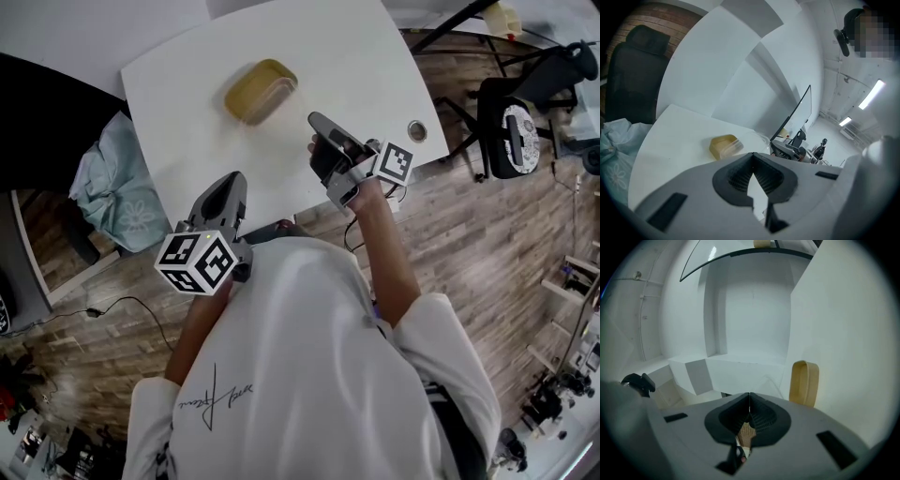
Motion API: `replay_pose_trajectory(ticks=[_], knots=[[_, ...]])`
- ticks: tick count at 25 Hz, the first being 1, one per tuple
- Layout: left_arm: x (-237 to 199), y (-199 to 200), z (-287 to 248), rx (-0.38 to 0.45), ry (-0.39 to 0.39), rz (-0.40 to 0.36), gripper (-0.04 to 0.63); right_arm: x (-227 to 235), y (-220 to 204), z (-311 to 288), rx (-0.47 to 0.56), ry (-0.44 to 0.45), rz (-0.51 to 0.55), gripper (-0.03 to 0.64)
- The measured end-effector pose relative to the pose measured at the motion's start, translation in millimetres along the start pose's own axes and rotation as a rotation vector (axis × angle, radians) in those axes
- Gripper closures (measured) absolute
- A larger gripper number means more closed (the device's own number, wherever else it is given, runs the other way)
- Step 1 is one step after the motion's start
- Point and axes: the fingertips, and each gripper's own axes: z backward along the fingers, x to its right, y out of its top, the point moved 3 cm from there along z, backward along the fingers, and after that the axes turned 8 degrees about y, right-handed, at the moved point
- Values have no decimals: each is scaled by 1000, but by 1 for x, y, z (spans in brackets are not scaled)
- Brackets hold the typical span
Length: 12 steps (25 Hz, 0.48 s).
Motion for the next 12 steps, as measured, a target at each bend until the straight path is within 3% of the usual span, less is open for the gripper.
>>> replay_pose_trajectory(ticks=[12], knots=[[4,-9,9,-6,-19,9,588,-26,-10,20,-46,7,51,604]])
